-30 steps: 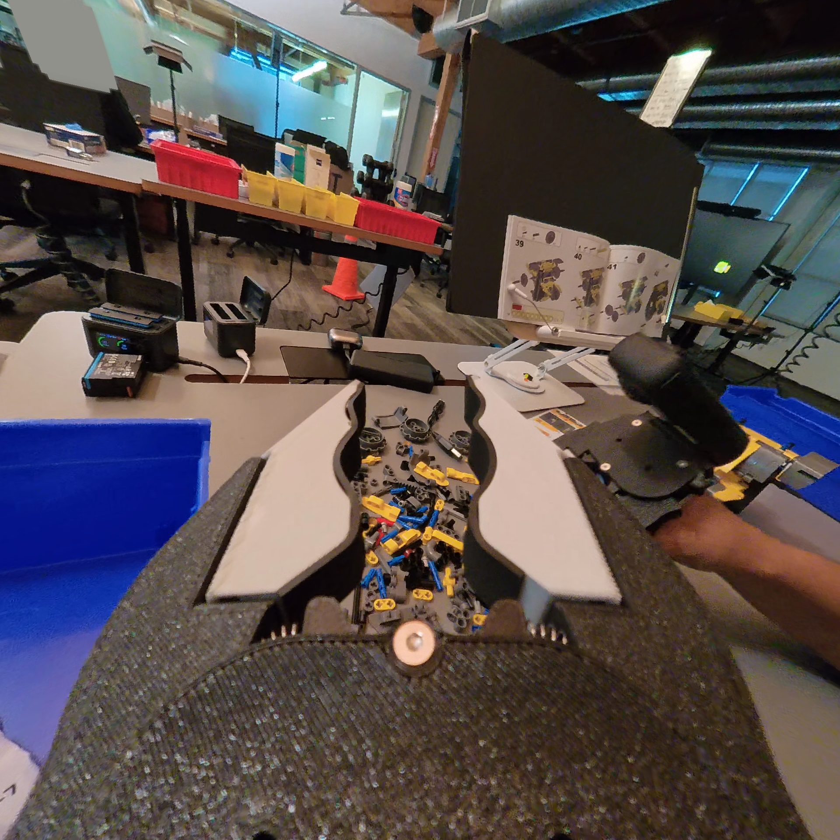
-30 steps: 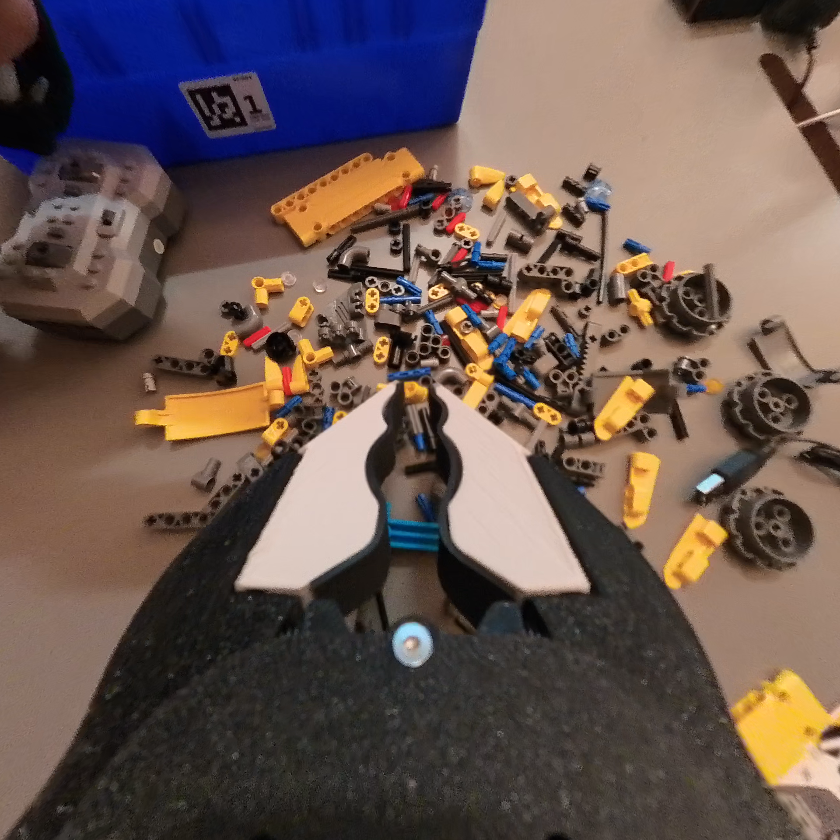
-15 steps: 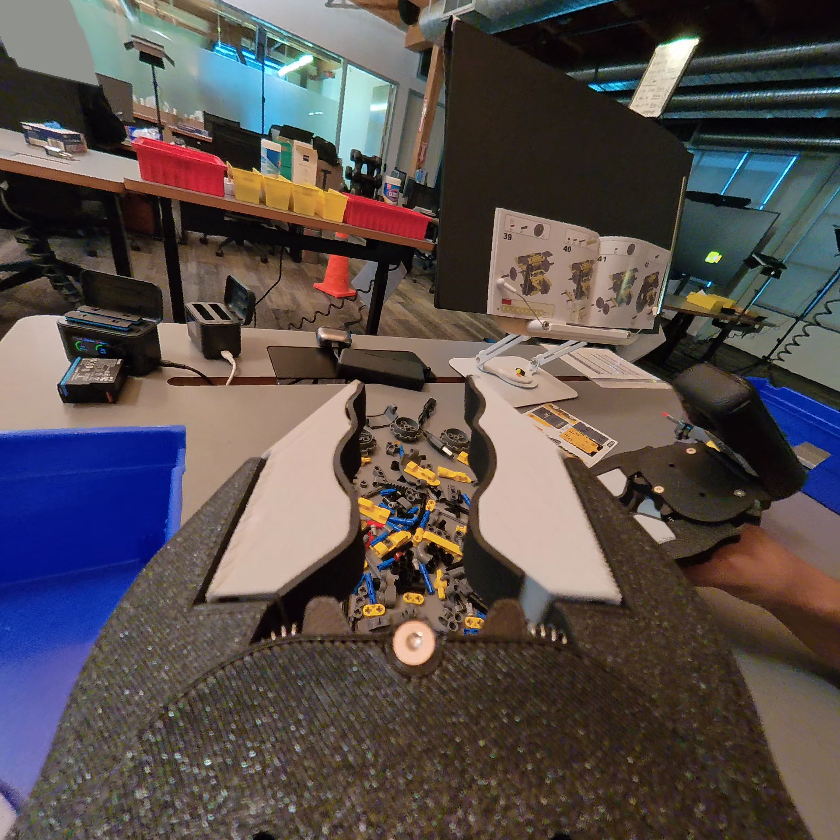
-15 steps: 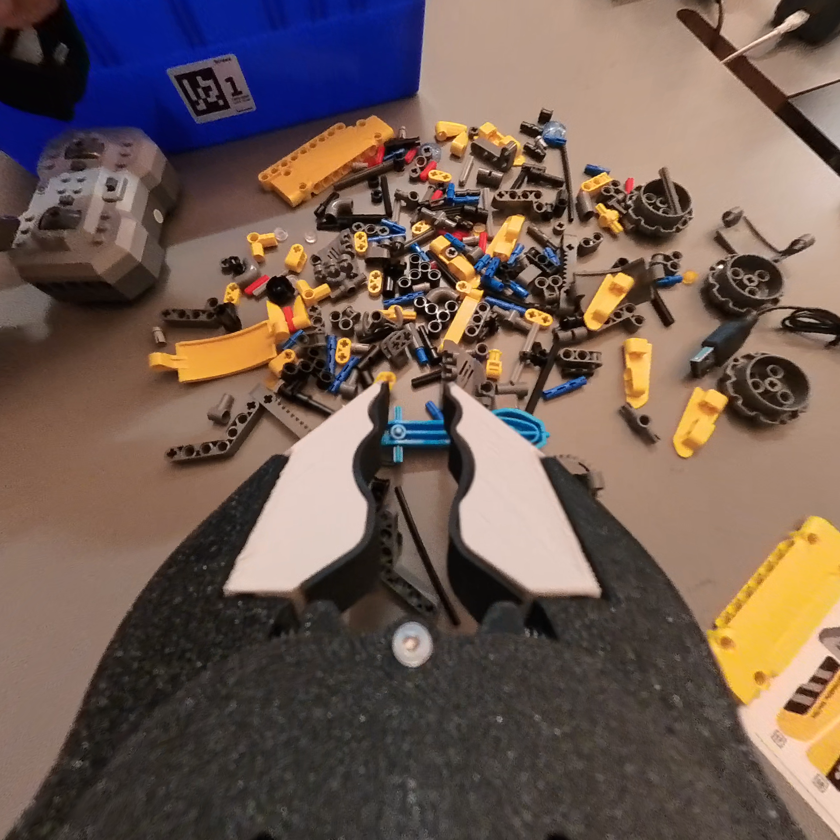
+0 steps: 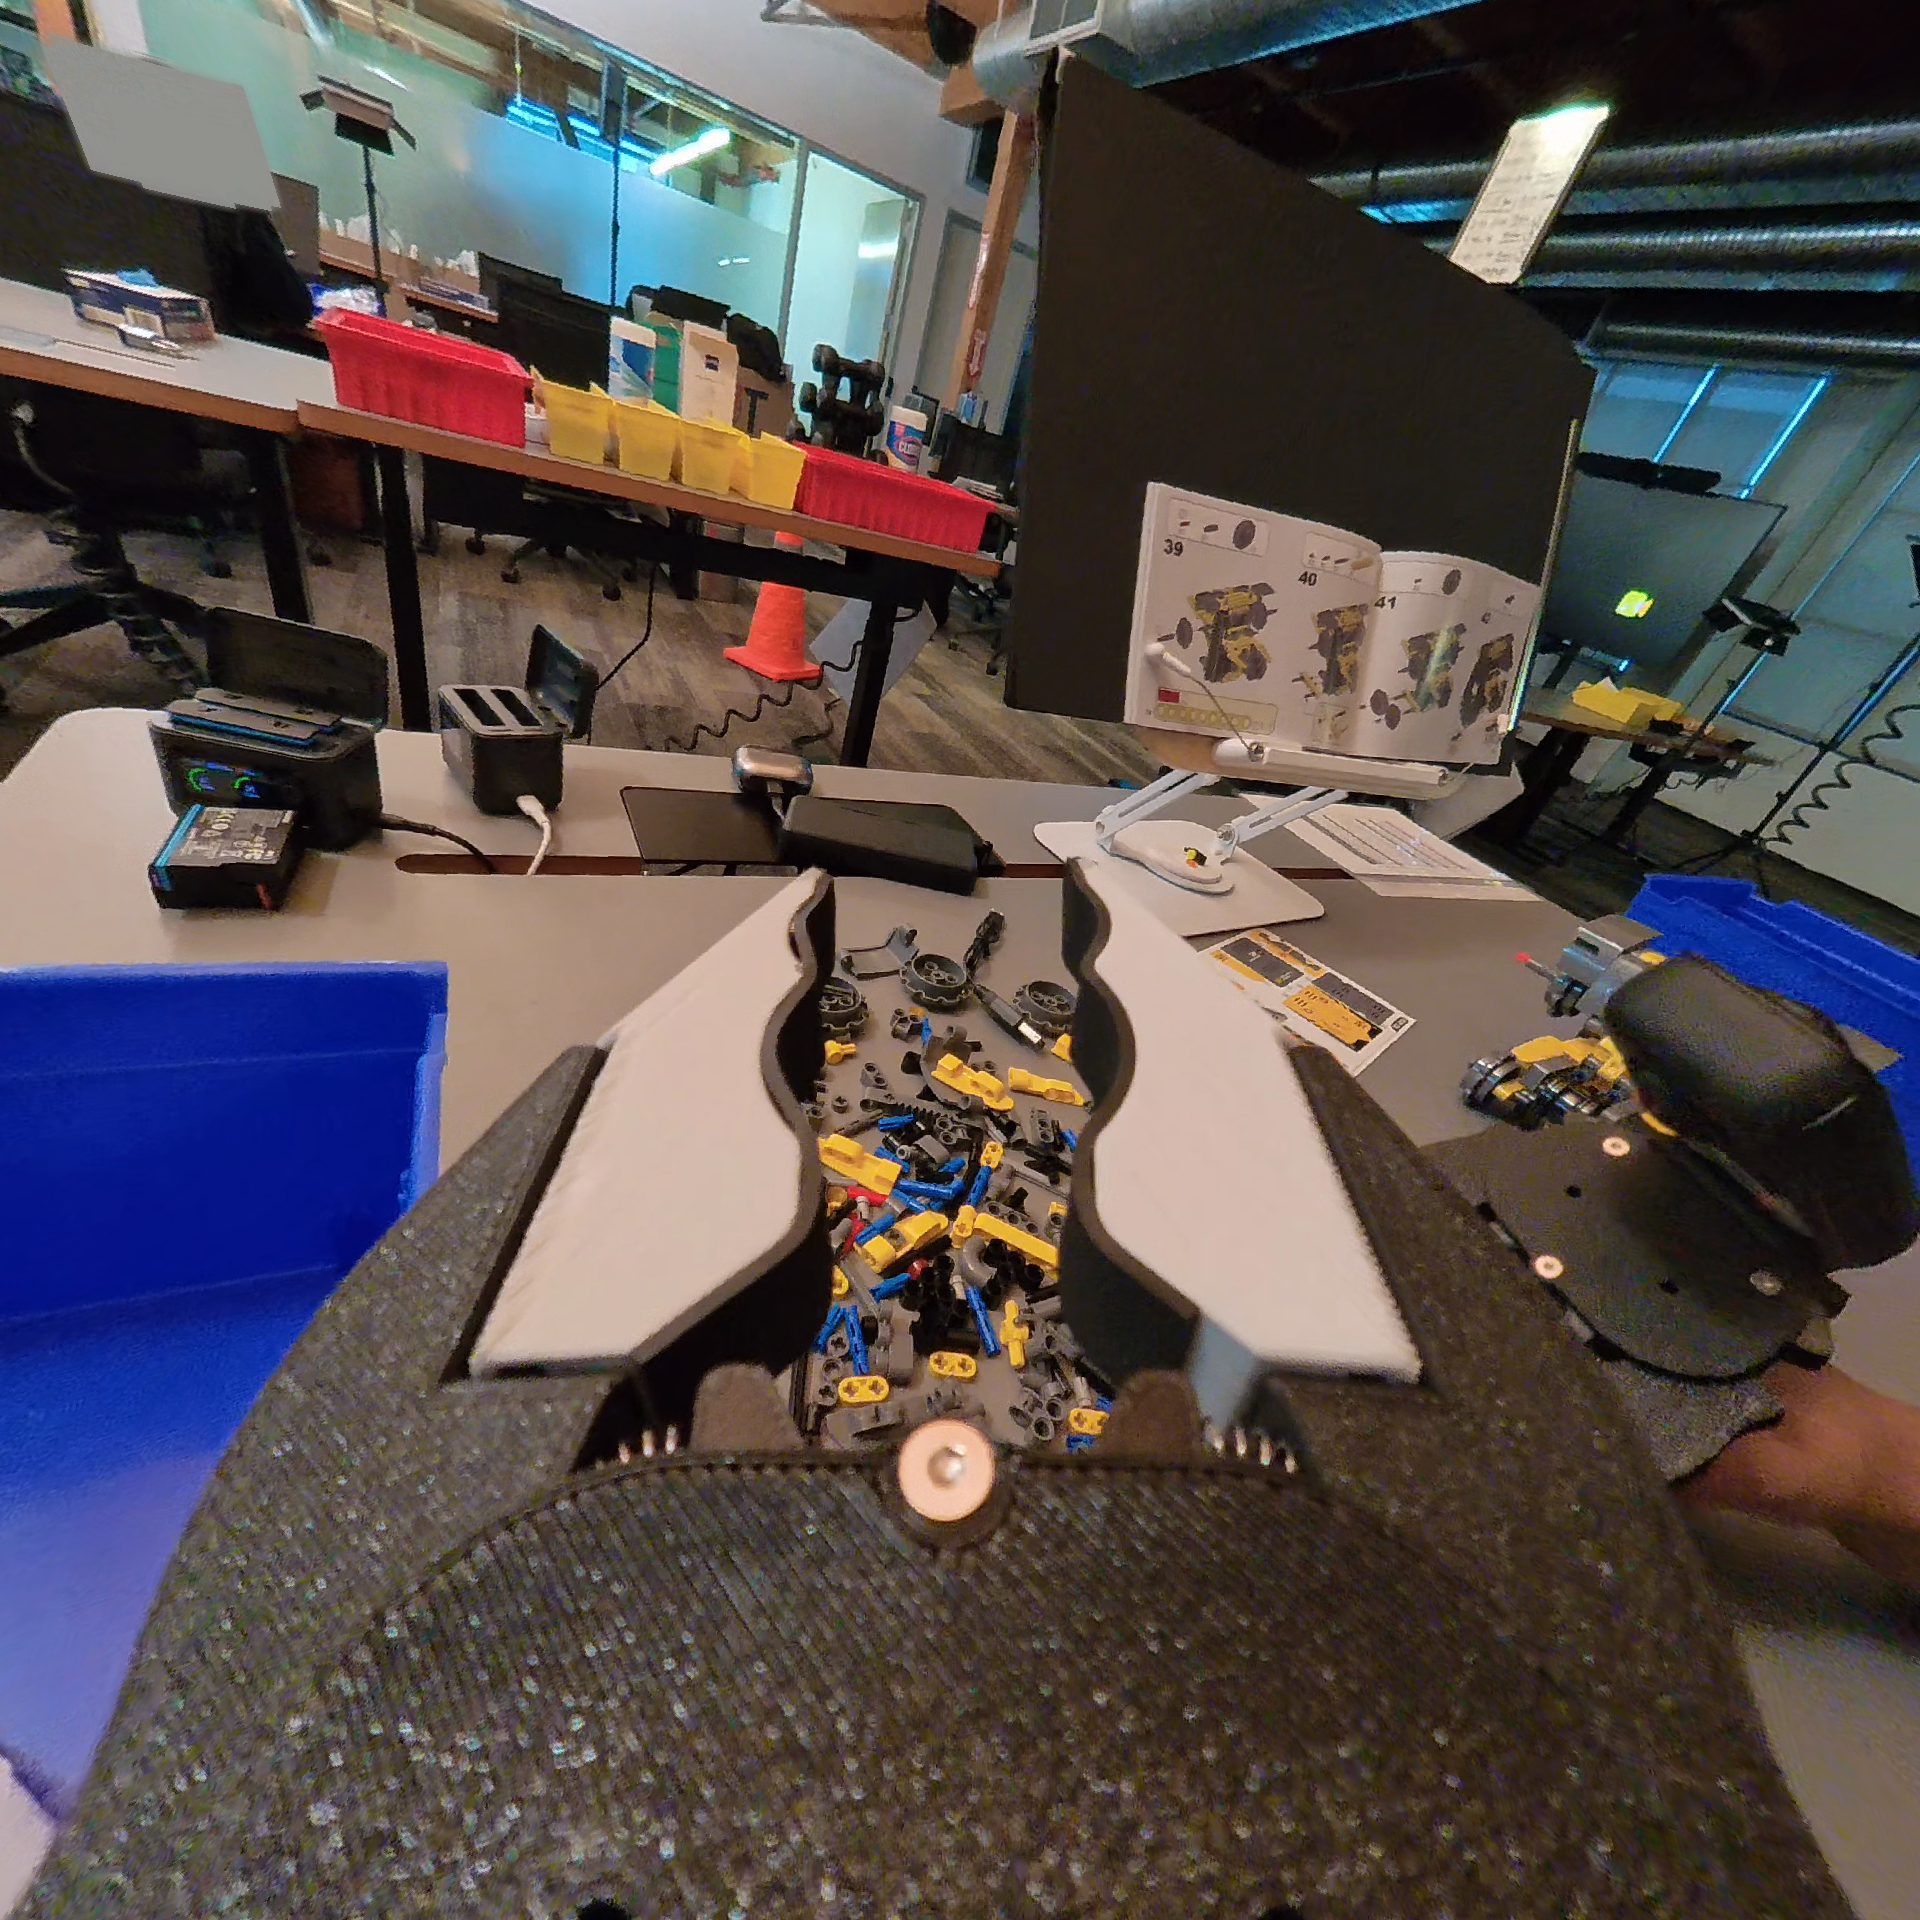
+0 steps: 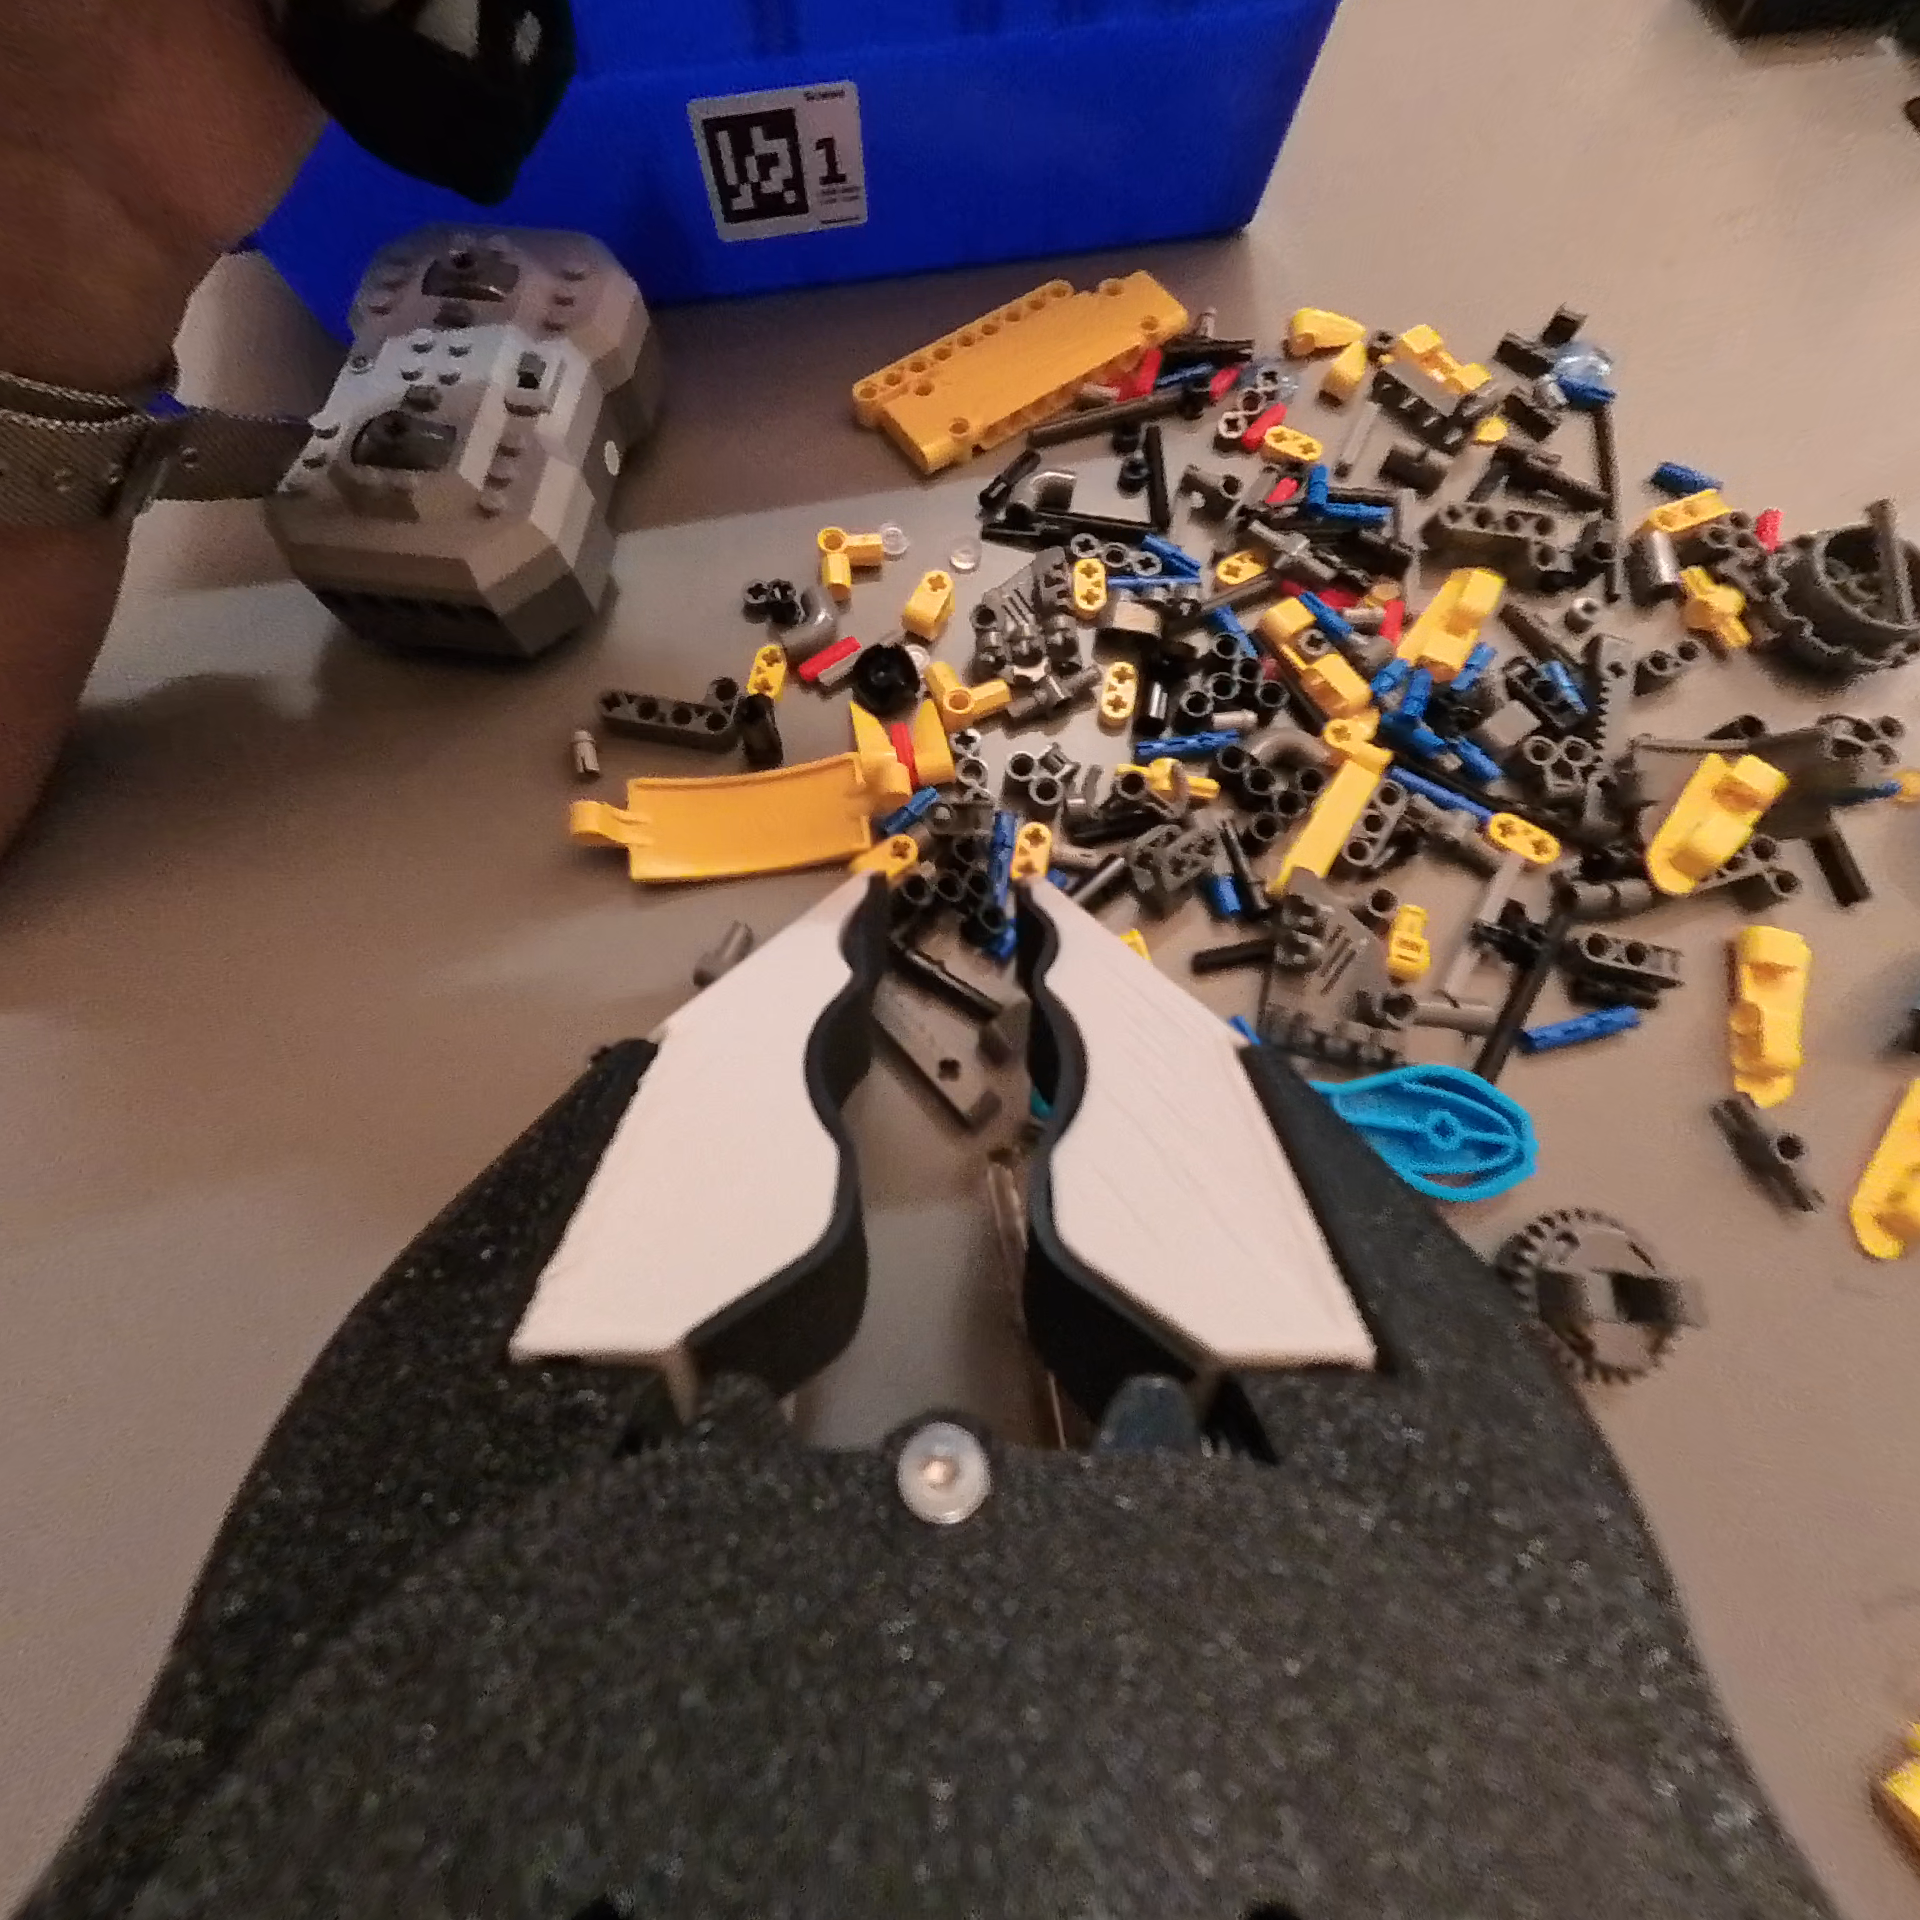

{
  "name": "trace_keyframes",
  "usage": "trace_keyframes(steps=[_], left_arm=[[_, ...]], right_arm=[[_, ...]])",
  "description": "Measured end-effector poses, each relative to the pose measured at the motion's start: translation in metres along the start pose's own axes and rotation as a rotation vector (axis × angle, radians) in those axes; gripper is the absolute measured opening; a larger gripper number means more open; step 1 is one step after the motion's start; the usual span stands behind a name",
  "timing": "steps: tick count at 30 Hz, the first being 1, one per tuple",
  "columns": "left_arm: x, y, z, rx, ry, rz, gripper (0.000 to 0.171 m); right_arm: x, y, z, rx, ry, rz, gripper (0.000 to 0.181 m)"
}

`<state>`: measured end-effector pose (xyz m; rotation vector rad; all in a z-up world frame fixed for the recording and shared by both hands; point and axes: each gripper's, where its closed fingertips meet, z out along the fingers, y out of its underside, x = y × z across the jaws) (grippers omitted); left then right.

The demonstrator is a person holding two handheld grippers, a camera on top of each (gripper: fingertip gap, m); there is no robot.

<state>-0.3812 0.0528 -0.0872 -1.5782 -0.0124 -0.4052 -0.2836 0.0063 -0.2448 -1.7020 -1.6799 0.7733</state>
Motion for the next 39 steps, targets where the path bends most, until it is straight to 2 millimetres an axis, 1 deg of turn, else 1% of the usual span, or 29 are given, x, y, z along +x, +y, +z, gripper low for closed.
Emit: trace_keyframes(steps=[4,9,11,13,15,18,24,30,35,37,39], left_arm=[[0.000,-0.002,-0.001,0.009,0.011,-0.013,0.042],[0.001,-0.002,-0.001,0.011,0.017,-0.017,0.043],[0.001,-0.001,-0.001,0.009,0.018,-0.017,0.043],[0.001,-0.002,-0.001,0.011,0.017,-0.016,0.043],[0.001,-0.003,-0.002,0.015,0.017,-0.017,0.043],[-0.001,-0.003,-0.003,0.016,0.013,-0.020,0.043],[-0.004,-0.003,-0.005,0.019,0.007,-0.021,0.043],[-0.004,-0.002,-0.004,0.014,0.004,-0.020,0.044],[-0.005,-0.002,-0.005,0.012,0.002,-0.021,0.044],[-0.006,-0.002,-0.005,0.012,0.002,-0.023,0.044],[-0.007,-0.002,-0.005,0.012,0.001,-0.024,0.044]], right_arm=[[-0.005,0.001,0.010,-0.033,-0.006,-0.006,0.025],[-0.012,-0.014,0.018,0.000,-0.026,0.010,0.027],[-0.011,-0.011,0.025,-0.030,-0.009,-0.004,0.026],[-0.013,-0.009,0.029,-0.045,-0.012,-0.018,0.021],[-0.014,-0.009,0.028,-0.040,-0.003,-0.043,0.008],[-0.007,-0.010,0.018,-0.025,0.033,-0.064,0.007],[0.002,-0.013,-0.010,0.068,-0.009,0.026,0.006],[0.034,-0.023,-0.043,0.167,0.070,0.071,0.007],[0.060,-0.010,-0.056,0.109,0.217,0.013,0.007],[0.065,-0.007,-0.061,0.101,0.243,0.007,0.007],[0.066,-0.004,-0.065,0.099,0.232,0.016,0.007]])
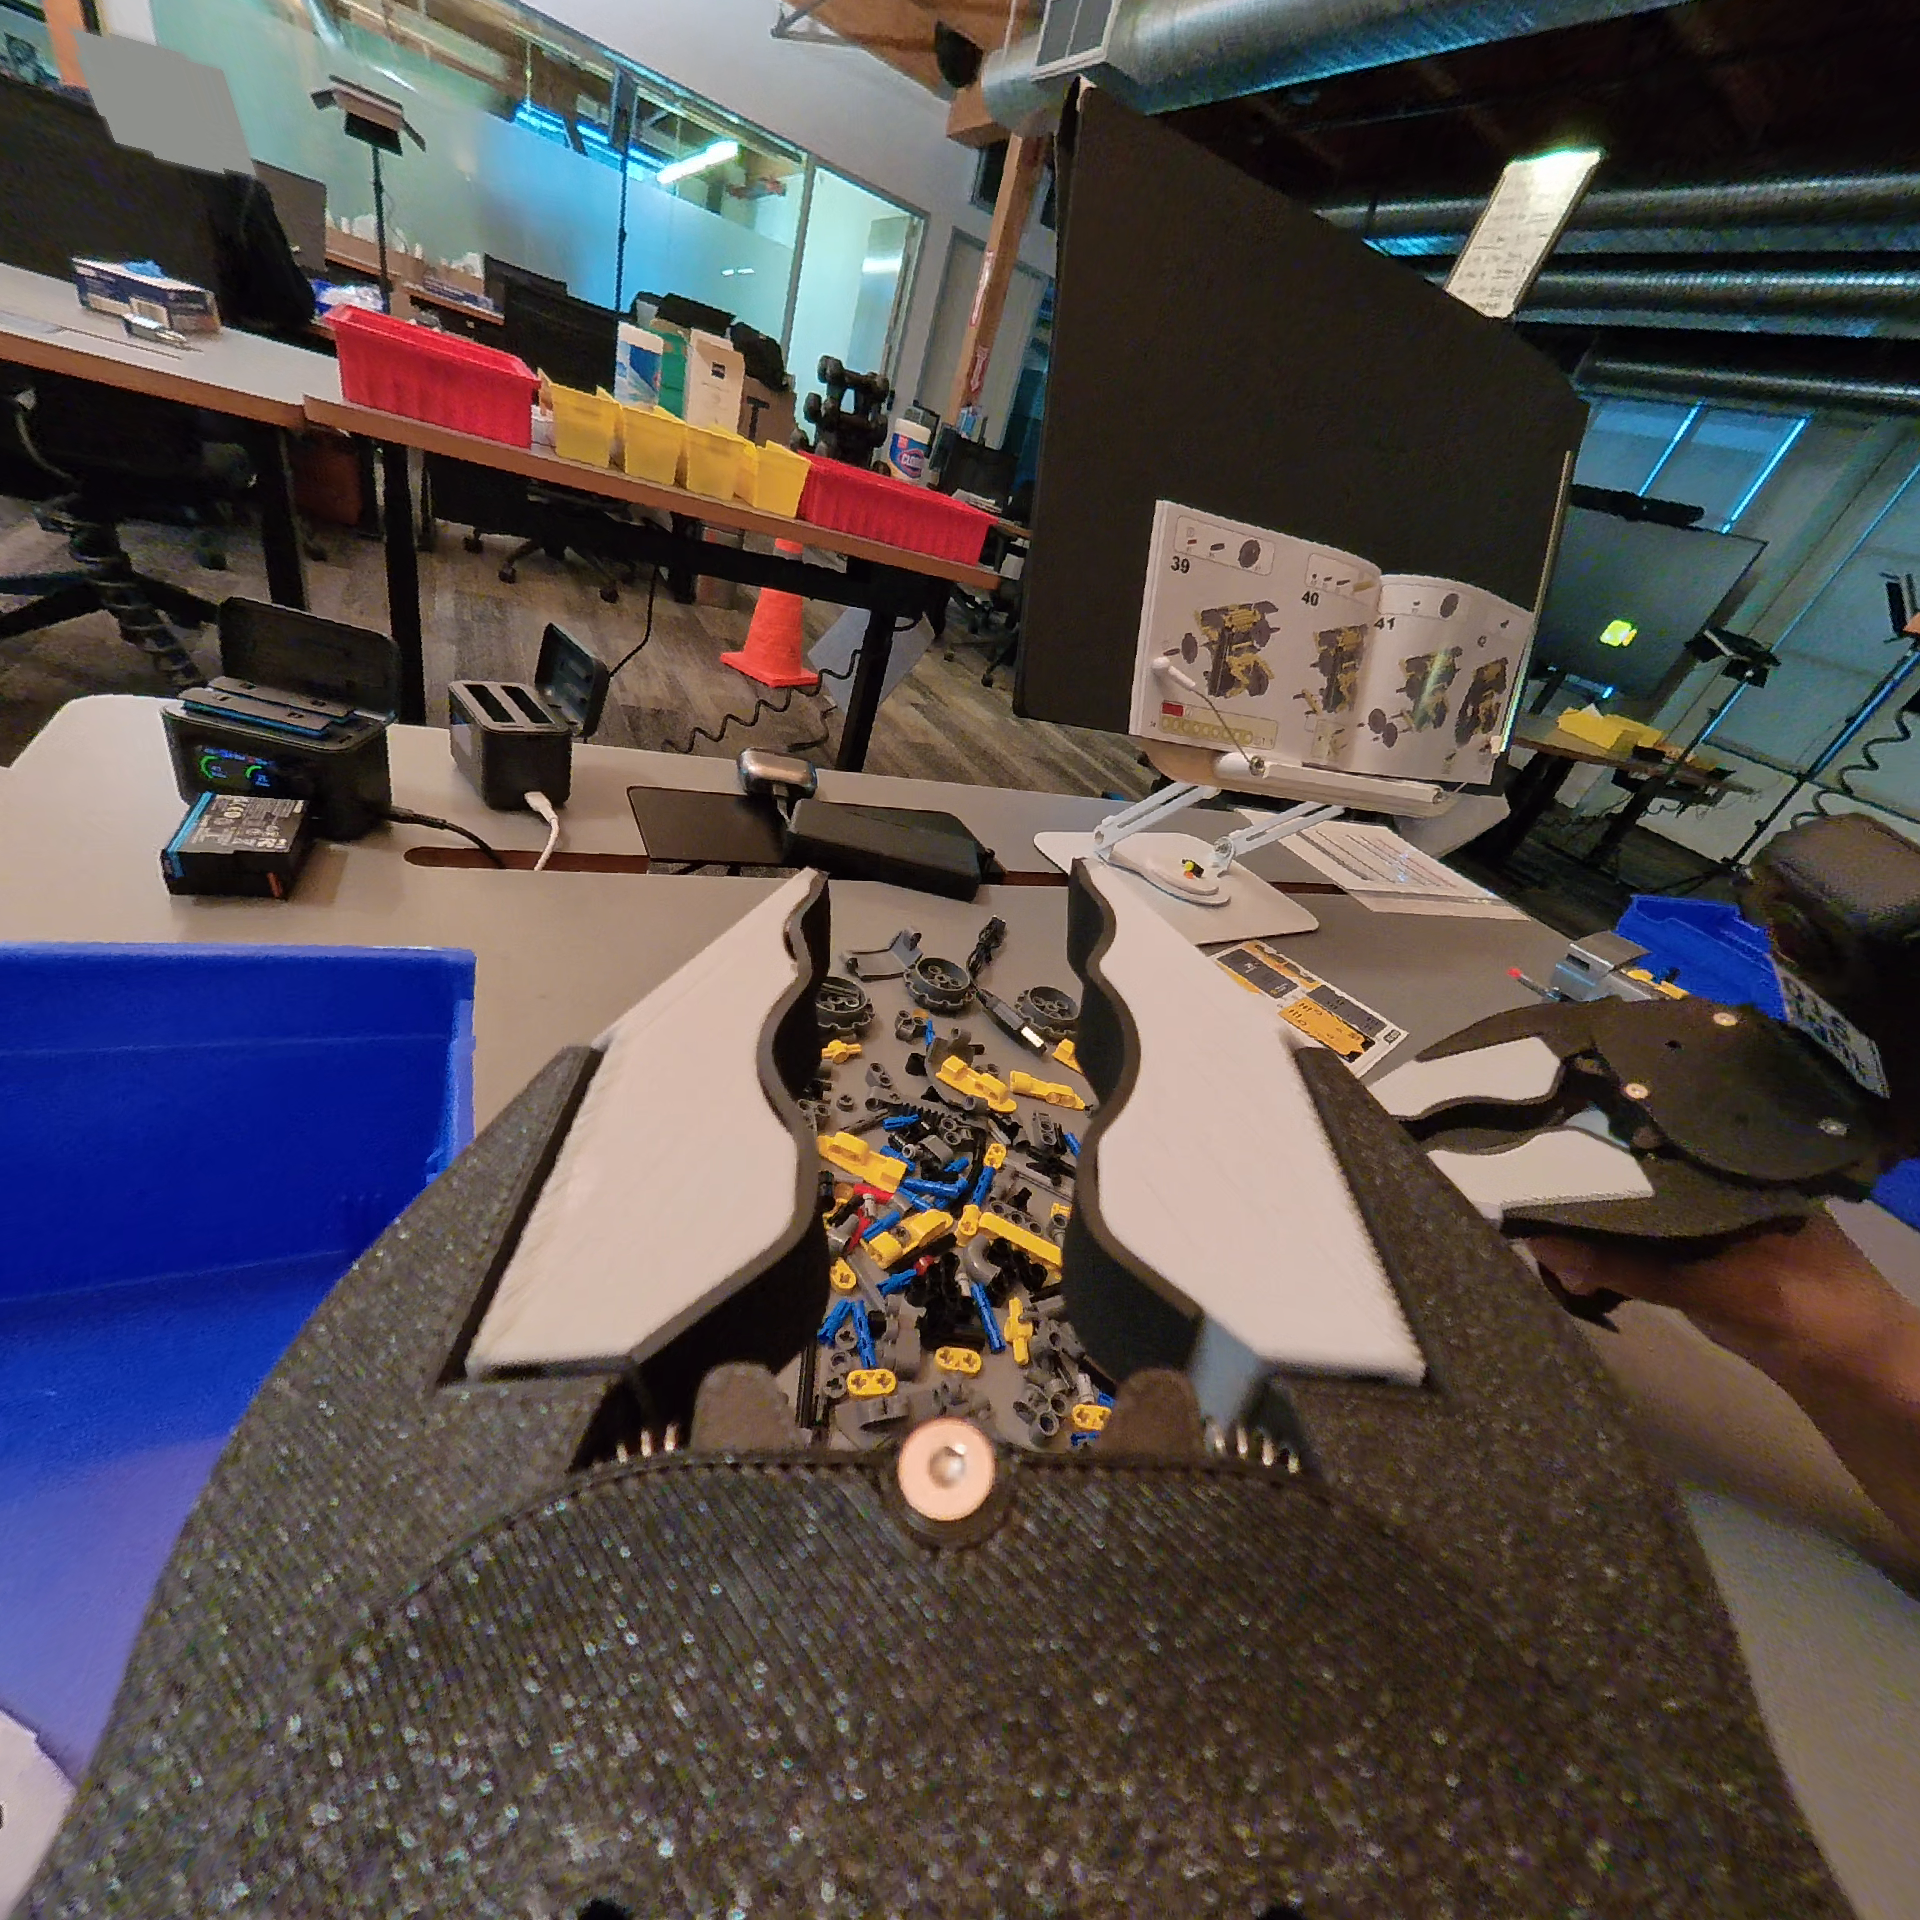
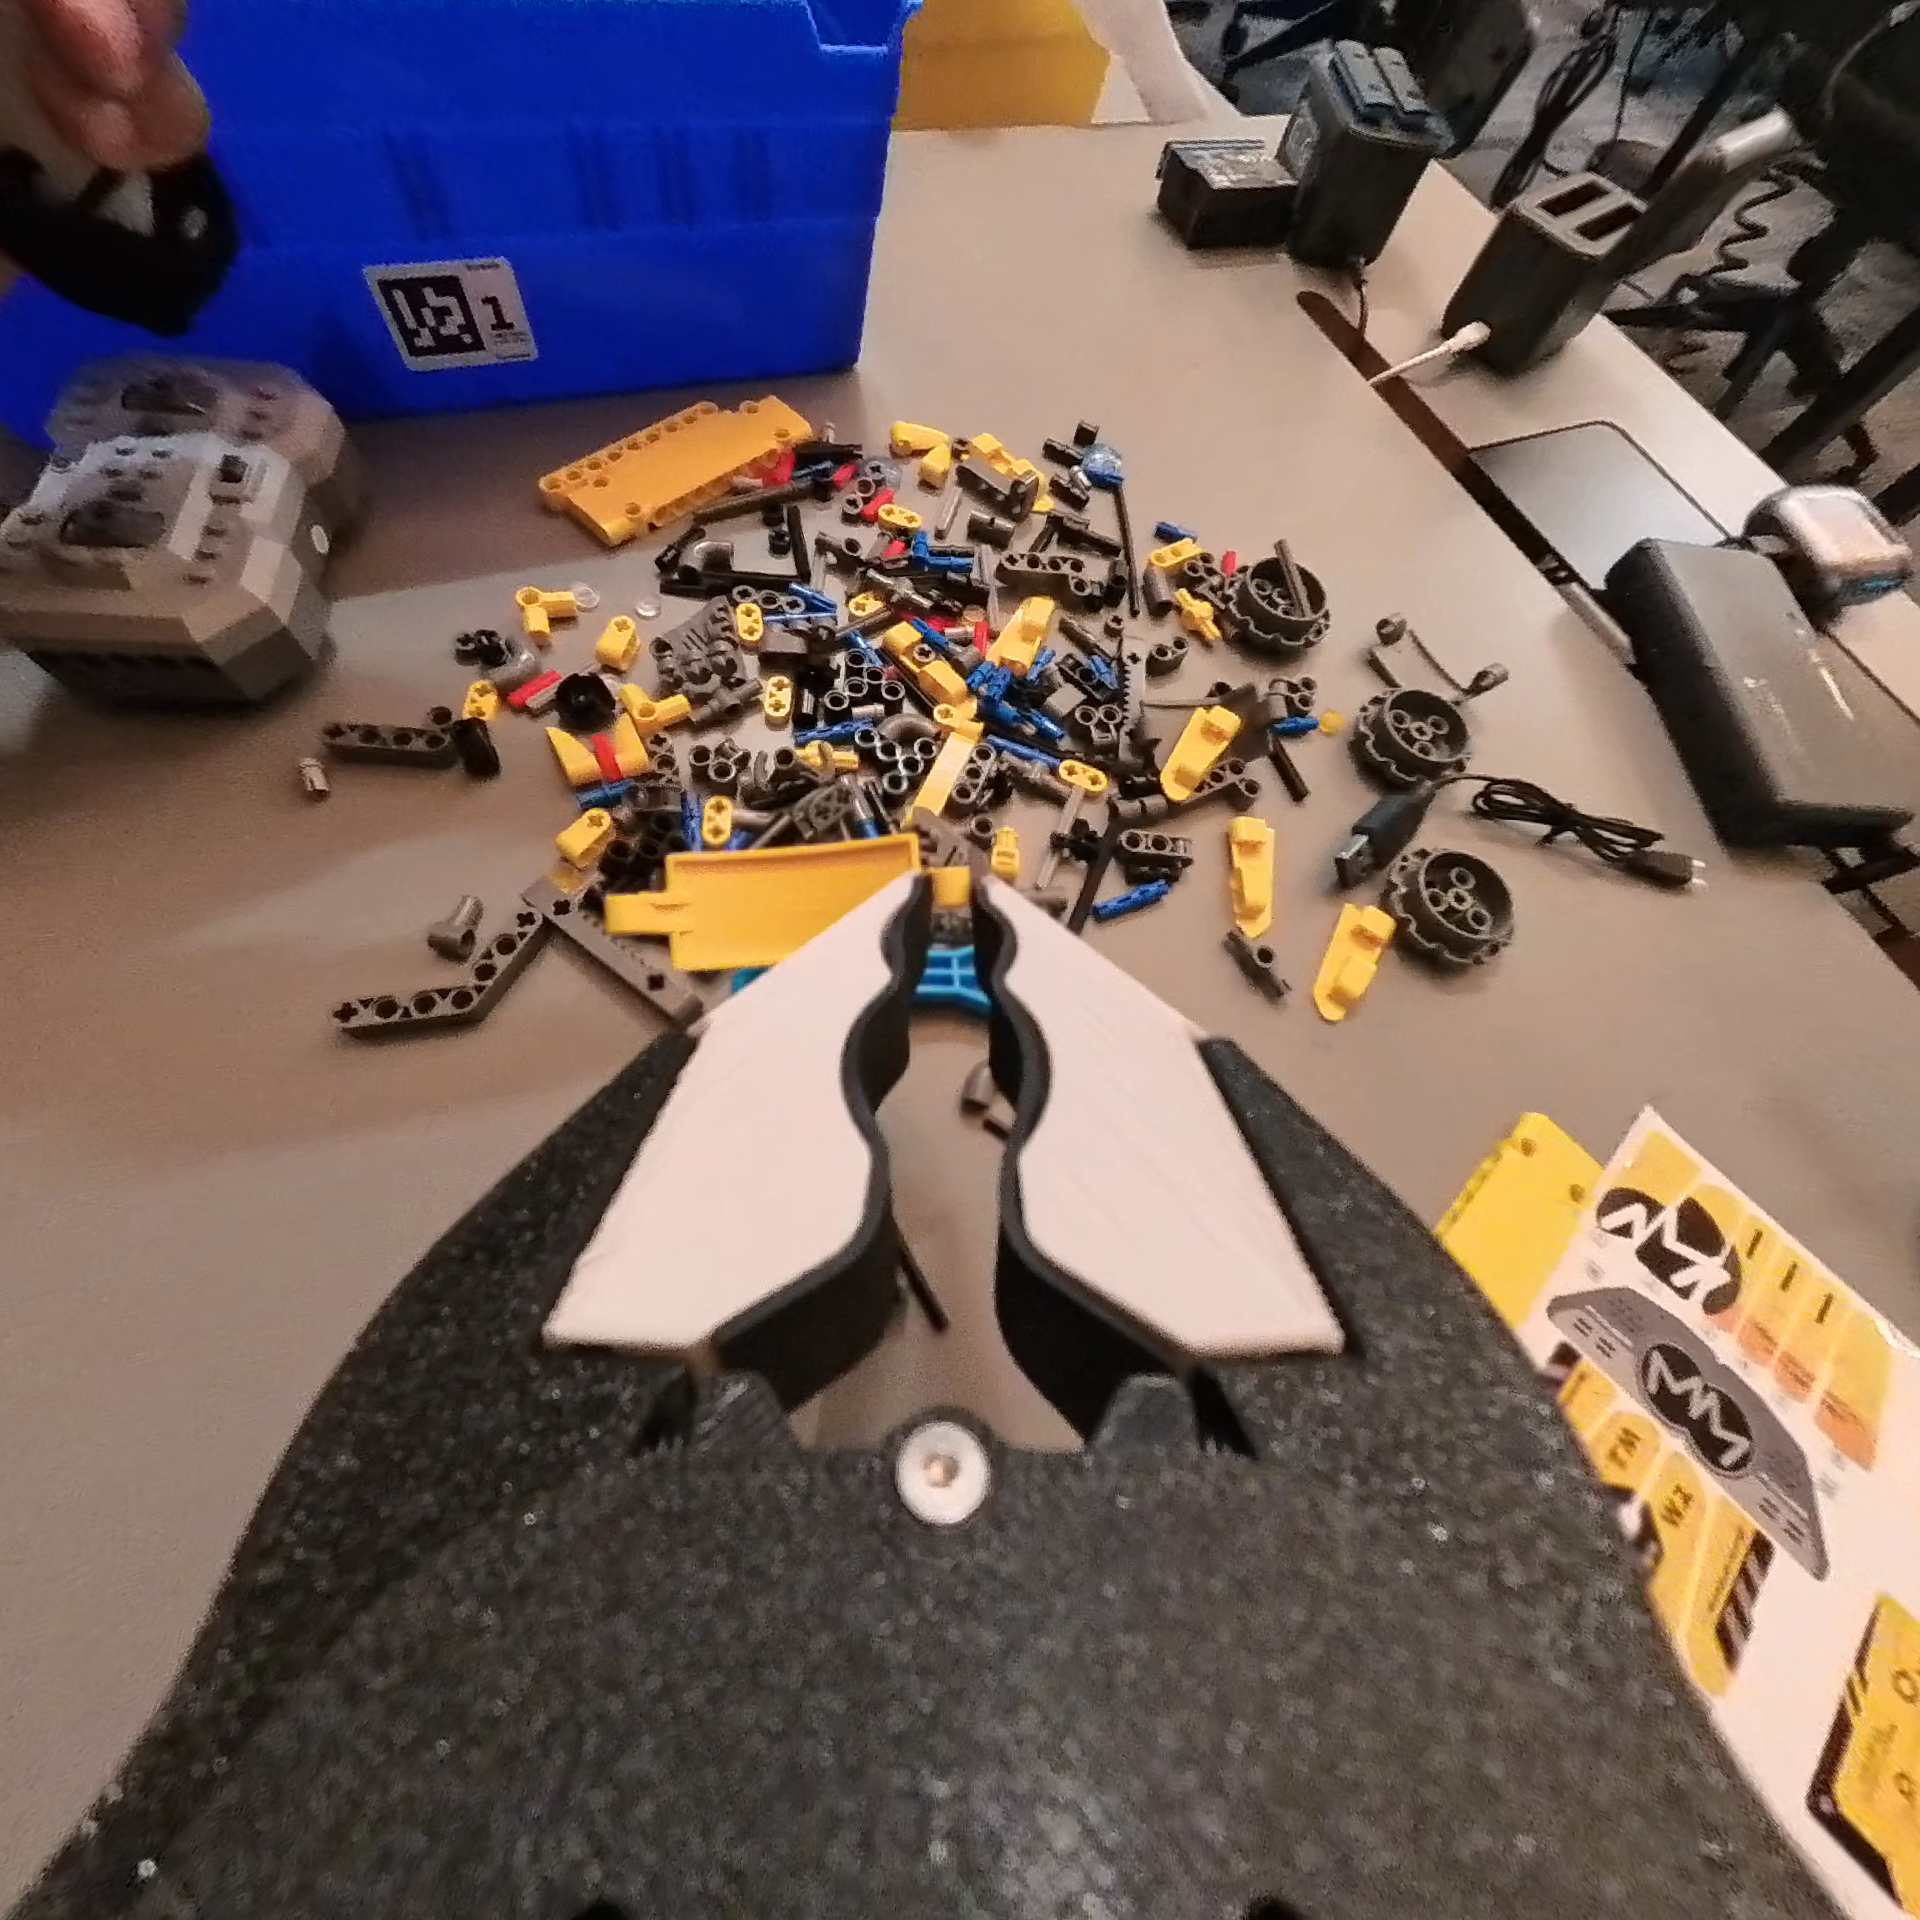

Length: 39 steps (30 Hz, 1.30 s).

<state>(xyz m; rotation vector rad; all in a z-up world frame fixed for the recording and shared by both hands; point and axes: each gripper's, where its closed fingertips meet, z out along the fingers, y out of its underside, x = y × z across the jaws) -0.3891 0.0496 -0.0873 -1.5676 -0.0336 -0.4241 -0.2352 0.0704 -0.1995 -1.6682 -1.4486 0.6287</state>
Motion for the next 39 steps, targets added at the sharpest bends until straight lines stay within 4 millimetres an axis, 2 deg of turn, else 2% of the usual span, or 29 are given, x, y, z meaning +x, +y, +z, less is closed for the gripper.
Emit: trace_keyframes(steps=[3,7,11,13,25,33,36,39], left_arm=[[0.000,0.000,0.000,-0.001,0.002,-0.003,0.044],[0.000,0.001,0.000,-0.003,0.001,-0.001,0.045],[0.000,0.001,0.001,-0.005,0.002,-0.003,0.045],[0.000,0.001,0.001,-0.004,0.002,-0.004,0.045],[-0.002,0.003,0.001,-0.015,-0.016,0.012,0.046],[0.002,0.002,0.003,-0.020,-0.007,0.021,0.047],[0.002,-0.005,-0.004,-0.006,-0.019,0.039,0.047],[-0.001,-0.022,-0.019,0.051,-0.054,0.057,0.047]], right_arm=[[-0.013,0.005,-0.004,-0.018,-0.105,-0.022,0.007],[-0.048,0.020,-0.003,-0.072,-0.300,-0.094,0.007],[-0.071,0.044,0.004,-0.181,-0.379,-0.185,0.007],[-0.077,0.050,0.007,-0.207,-0.401,-0.198,0.007],[-0.072,0.049,0.006,-0.199,-0.388,-0.185,0.007],[-0.070,0.036,0.002,-0.135,-0.395,-0.136,0.013],[-0.066,0.032,0.001,-0.108,-0.382,-0.125,0.014],[-0.060,0.024,0.002,-0.060,-0.328,-0.148,0.013]])
